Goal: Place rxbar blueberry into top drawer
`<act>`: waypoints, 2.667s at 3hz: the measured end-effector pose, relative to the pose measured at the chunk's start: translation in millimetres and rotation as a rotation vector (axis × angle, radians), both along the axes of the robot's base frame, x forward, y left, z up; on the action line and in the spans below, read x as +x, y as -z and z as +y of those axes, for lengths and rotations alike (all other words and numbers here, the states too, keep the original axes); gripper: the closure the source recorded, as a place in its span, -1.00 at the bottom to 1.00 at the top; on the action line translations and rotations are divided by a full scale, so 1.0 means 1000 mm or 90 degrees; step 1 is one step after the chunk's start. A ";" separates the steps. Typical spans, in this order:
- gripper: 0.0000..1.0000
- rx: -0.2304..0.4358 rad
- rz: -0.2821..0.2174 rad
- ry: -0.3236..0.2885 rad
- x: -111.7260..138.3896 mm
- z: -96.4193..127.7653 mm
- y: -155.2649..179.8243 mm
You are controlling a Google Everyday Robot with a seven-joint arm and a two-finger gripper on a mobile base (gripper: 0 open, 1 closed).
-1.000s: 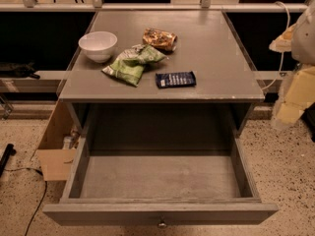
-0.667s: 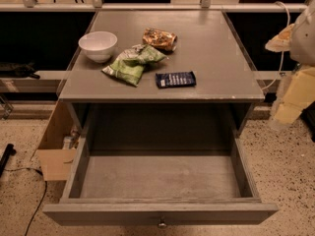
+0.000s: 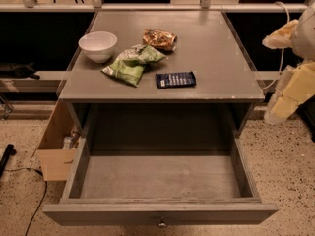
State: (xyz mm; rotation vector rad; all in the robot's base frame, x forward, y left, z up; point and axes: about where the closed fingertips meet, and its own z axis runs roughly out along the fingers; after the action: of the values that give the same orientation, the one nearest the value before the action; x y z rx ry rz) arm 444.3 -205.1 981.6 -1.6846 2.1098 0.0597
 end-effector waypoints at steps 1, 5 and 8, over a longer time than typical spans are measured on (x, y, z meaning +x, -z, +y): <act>-1.00 0.137 0.003 0.006 0.039 0.030 -0.003; -1.00 0.256 0.005 0.038 0.098 0.093 -0.001; -1.00 0.301 -0.053 0.143 0.198 0.069 0.032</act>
Offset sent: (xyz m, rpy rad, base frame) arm 0.0948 0.0779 0.0127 0.4836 0.0293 -0.0347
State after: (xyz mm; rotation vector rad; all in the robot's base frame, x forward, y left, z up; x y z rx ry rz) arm 642.4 -135.9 949.3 -1.1520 2.0090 0.3803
